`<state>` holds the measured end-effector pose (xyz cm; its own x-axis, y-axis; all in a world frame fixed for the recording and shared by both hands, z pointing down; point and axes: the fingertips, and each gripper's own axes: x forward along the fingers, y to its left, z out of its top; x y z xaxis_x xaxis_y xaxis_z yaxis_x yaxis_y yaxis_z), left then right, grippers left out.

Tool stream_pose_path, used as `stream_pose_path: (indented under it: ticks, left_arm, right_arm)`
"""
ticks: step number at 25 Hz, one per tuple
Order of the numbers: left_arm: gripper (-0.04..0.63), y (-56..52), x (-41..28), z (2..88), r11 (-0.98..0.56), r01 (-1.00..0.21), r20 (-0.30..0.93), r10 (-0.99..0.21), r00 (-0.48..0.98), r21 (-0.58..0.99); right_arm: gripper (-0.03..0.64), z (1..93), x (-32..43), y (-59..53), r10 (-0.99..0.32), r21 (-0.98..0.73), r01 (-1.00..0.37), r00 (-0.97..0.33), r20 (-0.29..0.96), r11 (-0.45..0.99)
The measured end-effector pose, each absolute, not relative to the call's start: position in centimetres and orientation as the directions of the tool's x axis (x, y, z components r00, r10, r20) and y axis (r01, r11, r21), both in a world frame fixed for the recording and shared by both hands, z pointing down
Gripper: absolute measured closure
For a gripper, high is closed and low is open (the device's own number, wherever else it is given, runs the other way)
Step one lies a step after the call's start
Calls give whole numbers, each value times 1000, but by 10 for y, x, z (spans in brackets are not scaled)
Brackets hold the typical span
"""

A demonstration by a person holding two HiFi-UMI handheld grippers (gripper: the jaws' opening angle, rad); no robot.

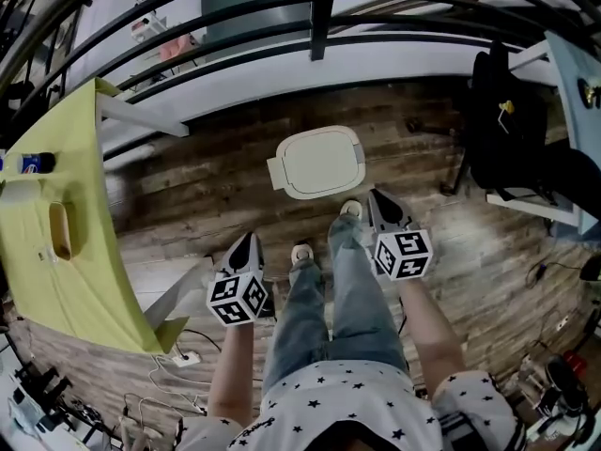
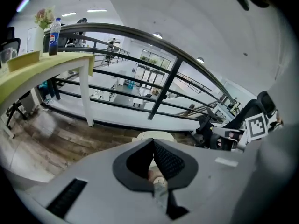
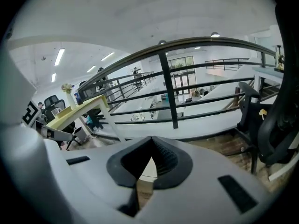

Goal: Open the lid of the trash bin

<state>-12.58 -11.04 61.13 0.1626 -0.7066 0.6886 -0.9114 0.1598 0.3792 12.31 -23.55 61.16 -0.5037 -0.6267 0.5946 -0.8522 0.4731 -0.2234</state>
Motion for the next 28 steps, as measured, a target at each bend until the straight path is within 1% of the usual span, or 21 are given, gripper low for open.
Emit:
stream_pose_path:
  ticks: [10, 17, 28]
  left_arm:
    - [584, -131, -109, 672, 233, -888, 730, -667, 151, 397]
    - [584, -138, -104, 710, 258, -882, 755, -638, 150, 394]
    - [584, -145, -100, 762, 312, -869, 782, -610, 127, 384]
  right_arm:
    - [623, 707, 147, -284, -570, -217, -856, -482, 665, 470]
    - [623, 773, 157, -305, -526, -201, -855, -462, 714, 478]
    - [623, 848, 161, -331, -457, -165, -828, -448, 768, 535]
